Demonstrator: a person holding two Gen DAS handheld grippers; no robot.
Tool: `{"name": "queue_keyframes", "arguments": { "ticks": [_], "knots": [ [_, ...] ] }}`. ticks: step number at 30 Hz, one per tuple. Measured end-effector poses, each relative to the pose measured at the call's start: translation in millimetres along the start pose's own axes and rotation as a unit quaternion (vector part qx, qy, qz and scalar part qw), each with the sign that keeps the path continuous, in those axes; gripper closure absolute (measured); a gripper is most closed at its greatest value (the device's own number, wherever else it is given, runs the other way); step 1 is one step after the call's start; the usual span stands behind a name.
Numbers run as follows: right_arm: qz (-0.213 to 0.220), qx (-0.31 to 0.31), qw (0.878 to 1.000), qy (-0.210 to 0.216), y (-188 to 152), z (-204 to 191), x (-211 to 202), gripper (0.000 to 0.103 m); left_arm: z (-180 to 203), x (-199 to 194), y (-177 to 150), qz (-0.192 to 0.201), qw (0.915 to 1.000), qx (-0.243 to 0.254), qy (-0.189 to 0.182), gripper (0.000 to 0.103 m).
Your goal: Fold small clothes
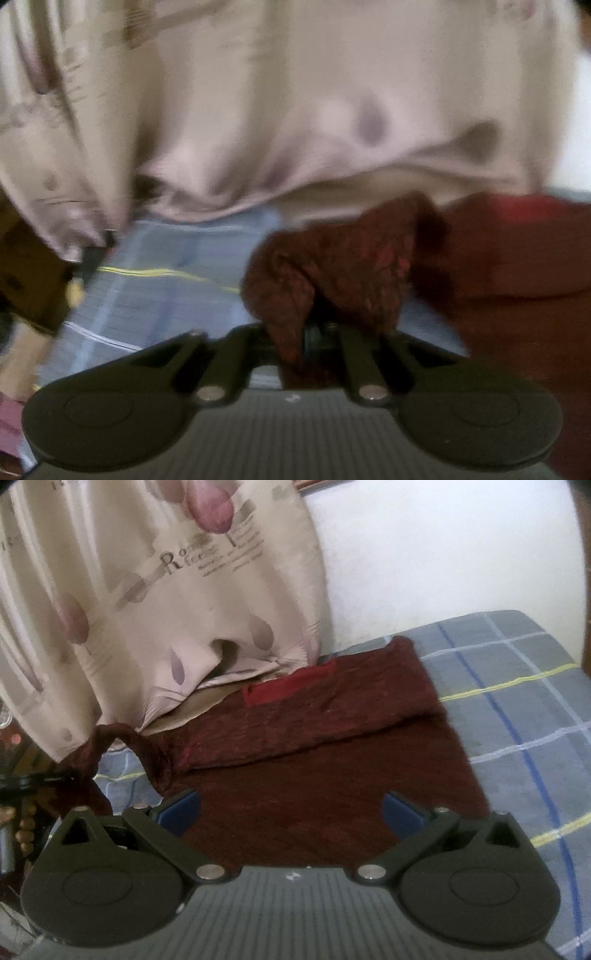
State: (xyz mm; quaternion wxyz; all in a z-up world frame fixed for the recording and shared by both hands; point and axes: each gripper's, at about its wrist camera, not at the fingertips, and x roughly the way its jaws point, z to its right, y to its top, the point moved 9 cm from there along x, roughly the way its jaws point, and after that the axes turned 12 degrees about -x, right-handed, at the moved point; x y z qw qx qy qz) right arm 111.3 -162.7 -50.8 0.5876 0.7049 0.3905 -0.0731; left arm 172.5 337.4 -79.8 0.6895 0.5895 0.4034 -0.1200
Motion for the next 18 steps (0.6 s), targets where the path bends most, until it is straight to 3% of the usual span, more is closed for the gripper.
{"name": "queue_keyframes", "arguments": {
  "ticks": [3,5,7,9,10,11,14,18],
  "knots": [
    [-0.010,0.028,0.999,0.028,4.7,-7.2,19.0,0.000,-31.7,26.0,5.4,-0.002,0.9988,-0.004,0.049,0.089],
    [-0.018,0.058,0.997,0.054,9.2,-15.8,36.2,0.000,-56.6,35.6,7.3,0.001,0.9964,-0.019,0.083,0.079],
    [-0.027,0.080,0.992,0.091,15.2,-33.6,55.5,0.000,-83.5,40.7,7.8,0.005,0.9923,-0.040,0.117,0.048],
    [-0.038,0.105,0.985,0.130,19.4,-55.3,76.3,0.000,-109.6,39.8,10.4,0.032,0.9887,-0.052,0.137,0.034],
    [-0.045,0.122,0.980,0.150,20.5,-67.2,88.9,0.000,-118.3,35.3,10.4,0.043,0.9865,-0.055,0.148,0.032],
    [-0.051,0.137,0.975,0.165,23.7,-74.9,102.4,0.000,-123.3,29.1,9.8,0.051,0.9862,-0.060,0.146,0.031],
    [-0.081,0.181,0.962,0.187,26.8,-91.7,146.4,0.000,-117.4,0.0,5.7,0.067,0.9909,-0.085,0.080,0.031],
    [-0.102,0.230,0.953,0.169,21.4,-101.4,189.5,0.001,-89.1,-50.0,-15.1,0.088,0.9893,-0.116,0.005,0.031]
  ]
}}
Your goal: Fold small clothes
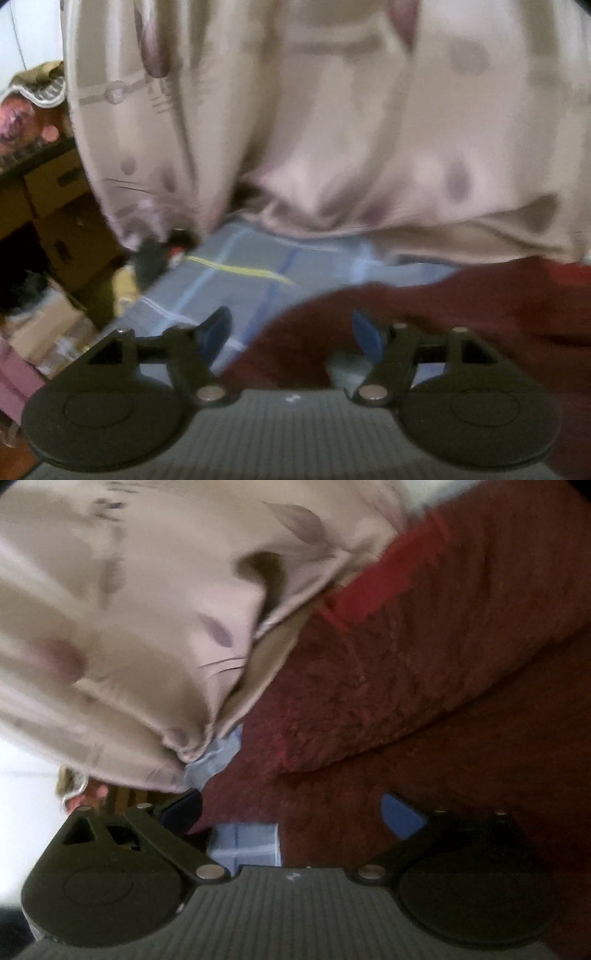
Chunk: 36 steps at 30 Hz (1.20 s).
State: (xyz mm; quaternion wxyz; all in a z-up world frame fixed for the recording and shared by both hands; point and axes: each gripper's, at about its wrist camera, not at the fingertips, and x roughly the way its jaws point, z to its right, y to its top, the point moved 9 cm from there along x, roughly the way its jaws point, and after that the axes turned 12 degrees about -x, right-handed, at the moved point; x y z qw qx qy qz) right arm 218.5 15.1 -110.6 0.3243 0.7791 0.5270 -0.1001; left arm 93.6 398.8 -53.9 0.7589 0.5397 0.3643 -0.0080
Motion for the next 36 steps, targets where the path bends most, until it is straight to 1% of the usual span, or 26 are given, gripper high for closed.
{"name": "queue_keyframes", "arguments": {
  "ticks": [1,2,4,6,9,10,12,13,14,16,18,19,22,25,26,28,31,34,36],
  "knots": [
    [-0.006,0.009,1.000,-0.008,-1.6,2.0,8.8,0.004,7.6,-13.4,-7.0,0.002,0.9998,-0.004,-0.020,0.031],
    [-0.007,0.014,1.000,-0.013,-2.2,3.5,15.6,0.004,14.1,-25.3,-13.6,0.006,0.9991,-0.002,-0.041,0.031],
    [0.004,0.022,0.999,-0.022,-1.4,5.3,27.9,0.005,23.9,-46.8,-28.3,0.013,0.9978,-0.002,-0.065,0.030],
    [0.025,0.032,0.999,-0.036,1.3,9.5,35.4,0.008,29.9,-60.2,-44.2,0.004,0.9962,-0.008,-0.086,0.028],
    [0.050,0.046,0.997,-0.042,6.9,13.0,43.1,0.013,32.1,-71.6,-65.6,-0.019,0.9936,-0.024,-0.109,0.028],
    [0.055,0.048,0.996,-0.049,7.9,13.9,45.4,0.016,33.2,-74.7,-71.3,-0.024,0.9932,-0.023,-0.112,0.028],
    [0.084,0.052,0.993,-0.062,12.6,14.6,46.0,0.021,32.4,-79.2,-81.4,-0.028,0.9928,-0.028,-0.113,0.028],
    [0.094,0.057,0.992,-0.063,13.6,15.8,47.5,0.031,33.5,-80.1,-86.5,-0.035,0.9920,-0.029,-0.118,0.028],
    [0.097,0.062,0.991,-0.066,14.5,17.3,50.7,0.054,35.5,-81.4,-91.2,-0.044,0.9910,-0.029,-0.123,0.028],
    [0.098,0.071,0.990,-0.068,14.1,25.8,55.7,0.083,39.0,-84.2,-98.3,-0.056,0.9898,-0.026,-0.129,0.028],
    [0.110,0.075,0.989,-0.058,15.5,32.8,50.9,0.085,44.1,-89.0,-103.3,-0.061,0.9887,-0.020,-0.136,0.028],
    [0.120,0.070,0.989,-0.049,18.3,34.1,41.9,0.086,48.0,-90.9,-105.2,-0.064,0.9879,-0.014,-0.141,0.028],
    [0.153,0.029,0.987,-0.037,38.7,25.6,1.6,0.086,61.0,-97.6,-108.8,-0.067,0.9865,0.004,-0.150,0.028],
    [0.194,0.009,0.980,-0.034,70.2,28.4,-65.2,0.086,77.5,-105.6,-109.6,-0.066,0.9836,0.017,-0.167,0.028],
    [0.202,-0.004,0.978,-0.047,83.5,34.1,-89.2,0.086,83.5,-108.4,-109.4,-0.064,0.9830,0.021,-0.171,0.028],
    [0.236,-0.008,0.969,-0.066,109.9,49.6,-143.7,0.086,97.7,-113.5,-110.6,-0.060,0.9809,0.032,-0.182,0.027],
    [0.291,0.016,0.951,-0.104,143.3,95.8,-228.5,0.086,117.5,-117.3,-115.3,-0.062,0.9790,0.045,-0.189,0.023],
    [0.325,0.057,0.935,-0.130,159.8,152.0,-295.7,0.086,139.0,-120.3,-122.4,-0.067,0.9760,0.064,-0.197,0.023],
    [0.340,0.074,0.927,-0.141,162.4,184.9,-330.5,0.086,151.6,-122.9,-125.8,-0.066,0.9744,0.076,-0.201,0.023]
  ]
}}
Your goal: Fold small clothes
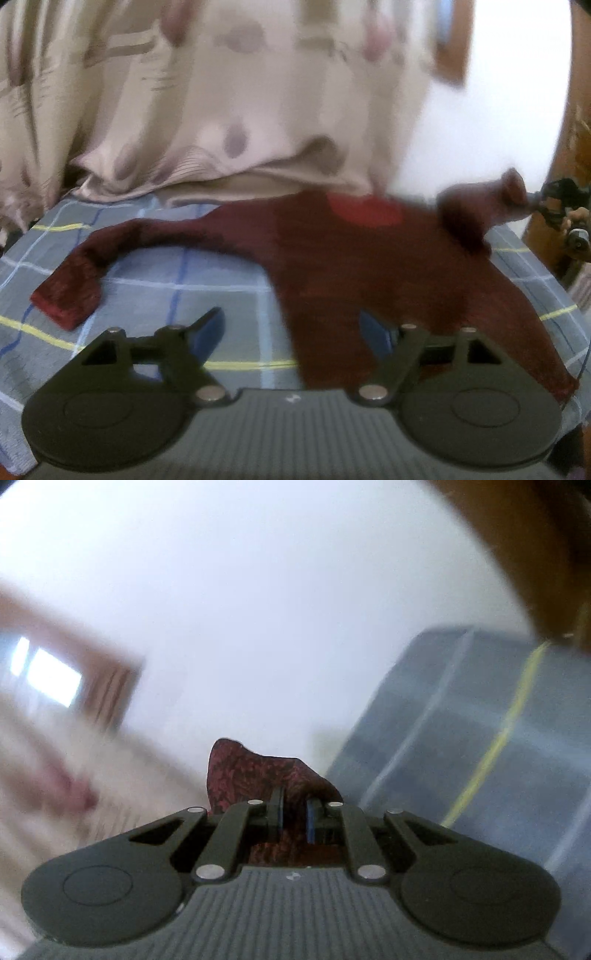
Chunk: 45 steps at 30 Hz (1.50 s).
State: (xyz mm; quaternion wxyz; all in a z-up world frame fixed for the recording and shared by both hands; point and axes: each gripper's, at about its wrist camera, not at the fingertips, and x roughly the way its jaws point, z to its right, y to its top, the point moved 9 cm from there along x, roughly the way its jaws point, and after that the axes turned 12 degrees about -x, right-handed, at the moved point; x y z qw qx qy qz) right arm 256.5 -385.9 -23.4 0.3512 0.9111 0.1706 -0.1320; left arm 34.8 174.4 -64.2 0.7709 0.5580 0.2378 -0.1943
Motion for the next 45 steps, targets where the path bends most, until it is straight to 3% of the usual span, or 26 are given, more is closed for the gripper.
{"name": "queue_keyframes", "arguments": {
  "ticks": [4,10,13,15,17,19,20,22,25,28,30,33,34,35,37,40,43,44,45],
  "knots": [
    [0.031,0.027,0.998,-0.038,30.6,72.3,-12.8,0.086,23.8,6.6,-1.3,-0.002,0.9998,0.021,0.001,0.023],
    [0.073,0.072,0.993,-0.061,63.9,155.7,-20.0,0.086,49.6,19.2,-3.9,-0.011,0.9993,0.037,-0.002,0.023],
    [0.066,0.112,0.991,-0.016,68.8,187.0,-16.7,0.083,60.6,28.0,-7.3,-0.016,0.9992,0.037,-0.007,0.023],
    [0.060,0.157,0.986,0.001,66.9,212.5,-16.7,0.068,68.3,33.2,-10.1,-0.016,0.9990,0.040,-0.013,0.023],
    [0.071,0.205,0.976,0.016,66.0,231.3,-17.1,0.029,73.6,37.3,-12.0,-0.018,0.9991,0.035,-0.015,0.023],
    [0.071,0.254,0.963,0.050,58.0,243.0,-19.3,0.009,75.6,36.8,-10.9,-0.013,0.9994,0.027,-0.019,0.023],
    [0.065,0.252,0.963,0.068,52.8,240.9,-22.4,0.009,75.6,35.8,-9.5,-0.008,0.9995,0.023,-0.018,0.023],
    [0.032,0.195,0.977,0.085,40.9,222.4,-31.3,0.009,74.5,31.6,-8.0,0.001,0.9995,0.015,-0.027,0.023],
    [-0.076,0.090,0.983,0.138,-7.7,164.9,-49.4,0.009,69.9,24.0,-9.6,0.015,0.9994,0.009,-0.031,0.023],
    [-0.175,-0.053,0.972,0.146,-80.1,108.1,-90.5,0.009,61.3,18.4,-18.1,0.024,0.9995,0.010,-0.018,0.023],
    [-0.219,-0.097,0.960,0.146,-125.7,88.0,-118.9,0.009,48.9,14.9,-25.9,0.020,0.9998,-0.010,-0.002,0.023],
    [-0.271,-0.142,0.946,0.109,-187.6,78.2,-154.2,0.010,24.6,6.3,-39.0,0.005,0.9989,-0.046,0.009,0.023],
    [-0.283,-0.152,0.942,0.098,-203.0,79.1,-160.1,0.012,15.3,2.9,-43.9,-0.001,0.9984,-0.055,0.015,0.023],
    [-0.262,-0.180,0.944,0.089,-210.2,75.8,-169.0,0.013,7.0,0.2,-48.9,-0.009,0.9978,-0.063,0.018,0.023],
    [-0.269,-0.175,0.943,0.094,-224.0,69.0,-179.7,0.012,-6.7,-2.3,-64.9,-0.044,0.9952,-0.087,0.012,0.023],
    [-0.270,-0.167,0.943,0.100,-236.8,61.7,-182.2,0.012,-9.8,-0.6,-95.6,-0.115,0.9861,-0.117,-0.026,0.023],
    [-0.276,-0.154,0.940,0.126,-247.8,51.6,-185.3,0.012,-1.5,6.4,-122.5,-0.160,0.9769,-0.130,-0.054,0.023],
    [-0.278,-0.146,0.940,0.136,-246.5,47.3,-191.5,0.014,3.9,8.1,-126.5,-0.161,0.9768,-0.124,-0.067,0.022],
    [-0.275,-0.146,0.940,0.140,-245.1,48.2,-197.7,0.014,7.5,8.4,-127.7,-0.156,0.9787,-0.114,-0.071,0.013]
  ]
}}
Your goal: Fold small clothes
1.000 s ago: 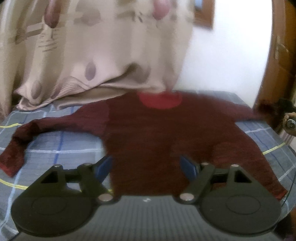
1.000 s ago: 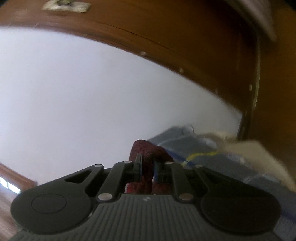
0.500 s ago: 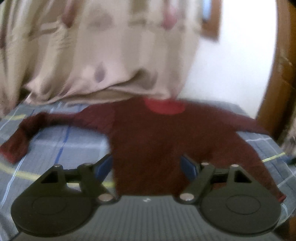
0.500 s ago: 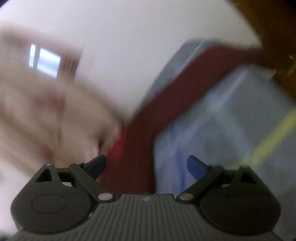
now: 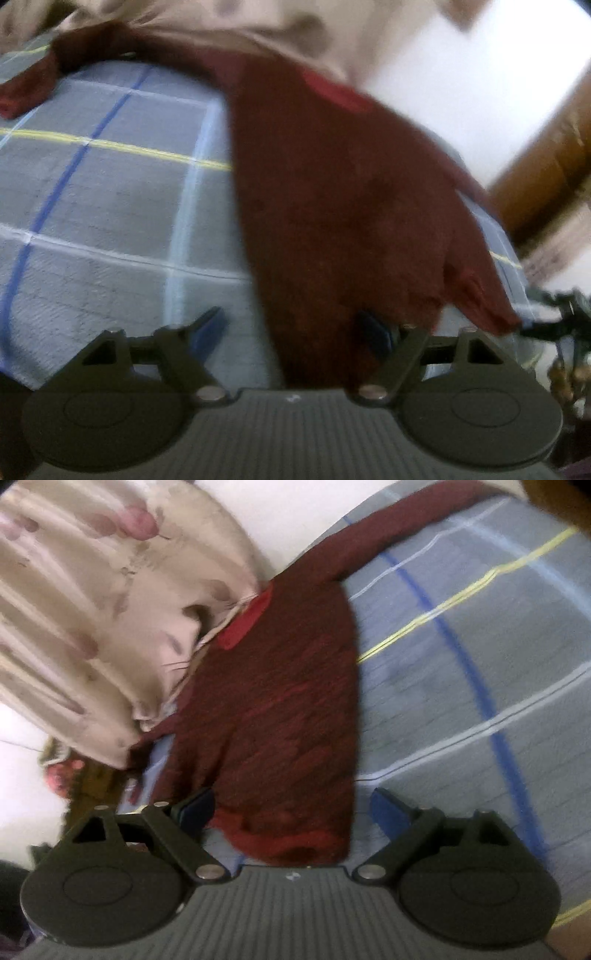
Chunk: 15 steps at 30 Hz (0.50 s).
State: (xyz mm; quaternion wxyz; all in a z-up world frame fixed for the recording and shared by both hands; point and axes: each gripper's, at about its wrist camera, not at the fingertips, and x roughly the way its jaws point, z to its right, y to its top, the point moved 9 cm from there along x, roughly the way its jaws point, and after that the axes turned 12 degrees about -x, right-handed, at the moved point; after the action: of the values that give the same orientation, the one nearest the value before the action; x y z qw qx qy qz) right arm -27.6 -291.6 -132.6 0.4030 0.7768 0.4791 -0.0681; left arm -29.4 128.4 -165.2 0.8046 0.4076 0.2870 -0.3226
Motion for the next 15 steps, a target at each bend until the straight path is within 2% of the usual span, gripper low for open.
{"name": "queue_keyframes", "arguments": {
  "ticks": [1,3,4,5,6,7,9,11,15],
  "knots": [
    [0.003,0.001,1.000,0.003,1.1,-0.1,3.3,0.015,4.1,2.0,-0.5,0.002,1.0000,0.008,-0.001,0.009],
    [-0.004,0.018,1.000,0.017,4.0,-4.0,1.4,0.031,14.3,5.0,-0.6,0.005,0.9994,0.022,-0.026,0.009],
    [-0.014,0.027,0.999,0.026,0.8,-3.5,1.8,0.059,18.0,5.4,-3.7,0.008,0.9990,0.025,-0.037,0.020],
    [-0.021,0.034,0.999,0.034,-3.4,-2.9,5.4,0.081,22.8,8.0,-5.9,0.005,0.9986,0.034,-0.041,0.038],
    [-0.026,0.036,0.999,0.028,-8.5,0.1,10.3,0.083,28.2,12.6,-9.0,-0.008,0.9980,0.049,-0.039,0.079],
    [-0.025,0.034,0.999,0.023,-12.4,2.1,11.0,0.086,30.0,16.6,-8.8,-0.018,0.9980,0.052,-0.032,0.090],
    [-0.010,0.048,0.998,0.031,-12.5,3.0,4.9,0.086,29.2,13.3,-6.9,-0.017,0.9979,0.047,-0.042,0.093],
    [0.005,0.044,0.998,0.034,-8.7,-1.3,-7.0,0.087,32.8,1.1,-1.9,-0.001,0.9960,0.080,-0.038,0.094],
    [0.035,0.022,0.999,0.025,4.3,-15.5,-40.0,0.088,30.2,-41.6,22.1,0.032,0.9935,0.103,-0.038,0.094]
  ]
}}
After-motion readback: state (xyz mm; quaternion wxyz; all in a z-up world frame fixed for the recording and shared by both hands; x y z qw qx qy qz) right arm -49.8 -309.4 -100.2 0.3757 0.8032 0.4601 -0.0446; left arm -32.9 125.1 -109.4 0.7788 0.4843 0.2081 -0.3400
